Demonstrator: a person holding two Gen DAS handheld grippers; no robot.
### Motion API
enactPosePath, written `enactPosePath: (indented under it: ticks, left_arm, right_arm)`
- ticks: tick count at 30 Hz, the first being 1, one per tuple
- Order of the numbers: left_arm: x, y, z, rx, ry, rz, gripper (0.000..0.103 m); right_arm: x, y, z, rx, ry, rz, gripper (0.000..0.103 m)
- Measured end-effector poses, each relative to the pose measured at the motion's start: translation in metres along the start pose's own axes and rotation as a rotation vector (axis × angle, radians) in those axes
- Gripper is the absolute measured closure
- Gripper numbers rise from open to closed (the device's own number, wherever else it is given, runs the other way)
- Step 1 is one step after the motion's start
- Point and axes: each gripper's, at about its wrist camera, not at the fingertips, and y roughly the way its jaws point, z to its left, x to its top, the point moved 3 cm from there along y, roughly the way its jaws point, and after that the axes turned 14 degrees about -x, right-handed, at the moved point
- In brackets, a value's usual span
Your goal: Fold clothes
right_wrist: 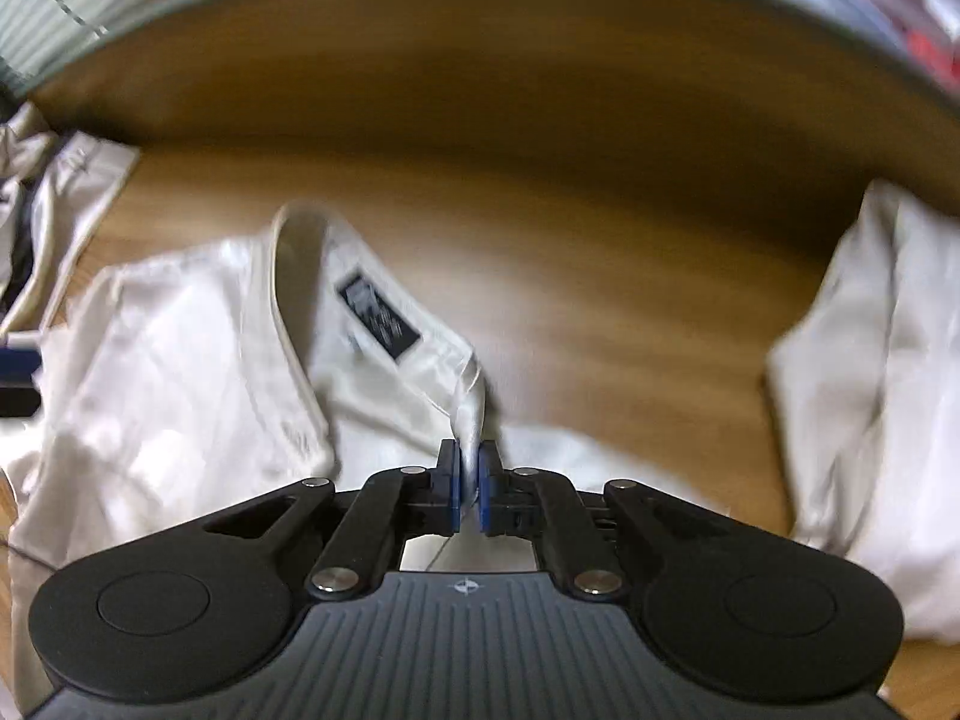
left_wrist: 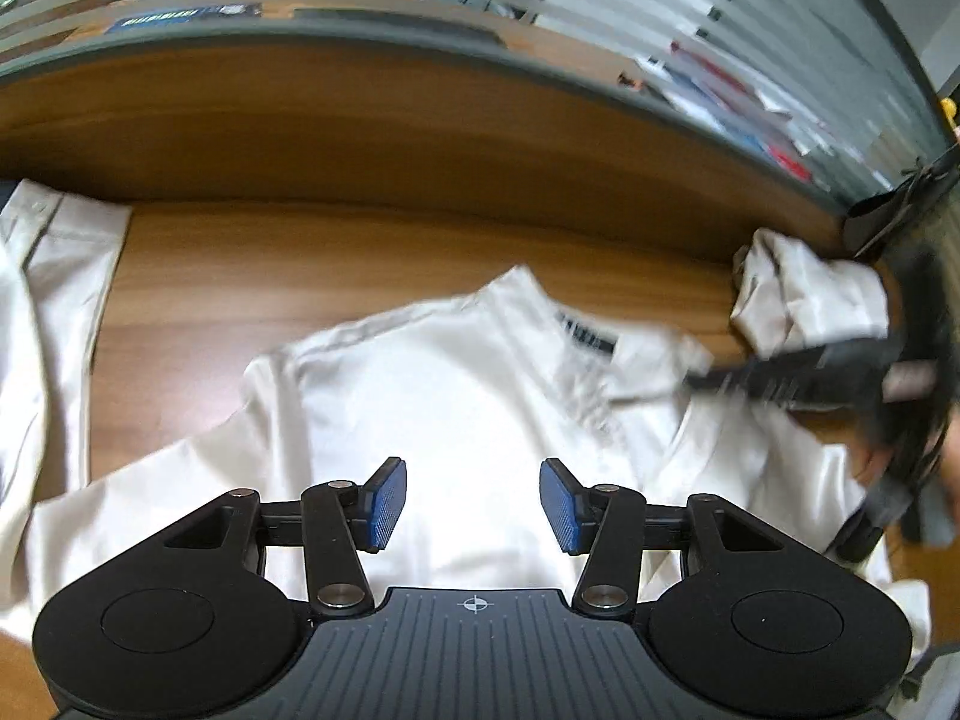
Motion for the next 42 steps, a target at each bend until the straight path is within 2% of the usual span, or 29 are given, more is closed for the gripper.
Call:
enactPosePath:
  ticks: [4,8,10,12,14,19,27,31,35,37,42]
  left_arm:
    - [-0.017,0.004,0.005,-0.001,-0.057,0.031,0.051]
    - [-0.024,0.011,0.003,0.011,-0.063,0.060,0.051]
    - [-0.024,0.014,0.000,0.018,-0.045,0.068,0.050]
    - [-0.023,0.017,0.000,0.041,-0.012,0.077,0.050]
    - [-0.021,0.022,0.004,0.078,0.011,0.090,0.050]
    - [-0.024,0.019,0.019,0.112,0.003,0.096,0.050]
    - [-0.033,-0.017,0.027,0.137,-0.021,0.051,0.050]
    - [-0.045,-0.035,0.033,0.173,-0.035,0.034,0.050]
    - [-0.066,-0.046,0.045,0.199,-0.056,0.037,0.050]
    - [-0.078,-0.052,0.051,0.229,-0.053,0.027,0.050]
    - [-0.092,-0.075,0.077,0.290,-0.123,-0.060,0.049]
  right_arm:
    - [0.030,-0.016,-0.014,0.002,0.027,-0.095,0.097]
    - [0.046,0.000,-0.015,0.006,0.000,-0.080,0.096]
    - [0.046,0.009,-0.014,-0.001,-0.023,-0.064,0.091]
    - [0.045,0.012,-0.017,-0.008,-0.018,-0.062,0.079]
    - [0.044,0.005,-0.020,0.000,0.003,-0.083,0.075]
    - [0.037,-0.028,-0.031,0.021,0.033,-0.129,0.072]
    - [-0.002,-0.088,-0.058,0.078,0.089,-0.111,0.071]
    - [-0.032,-0.123,-0.069,0.065,0.123,-0.114,0.070]
    - [-0.065,-0.155,-0.077,0.060,0.160,-0.120,0.063]
    - [-0.085,-0.164,-0.077,0.049,0.175,-0.118,0.063]
    - [-0.137,-0.175,-0.082,0.004,0.254,-0.086,0.063]
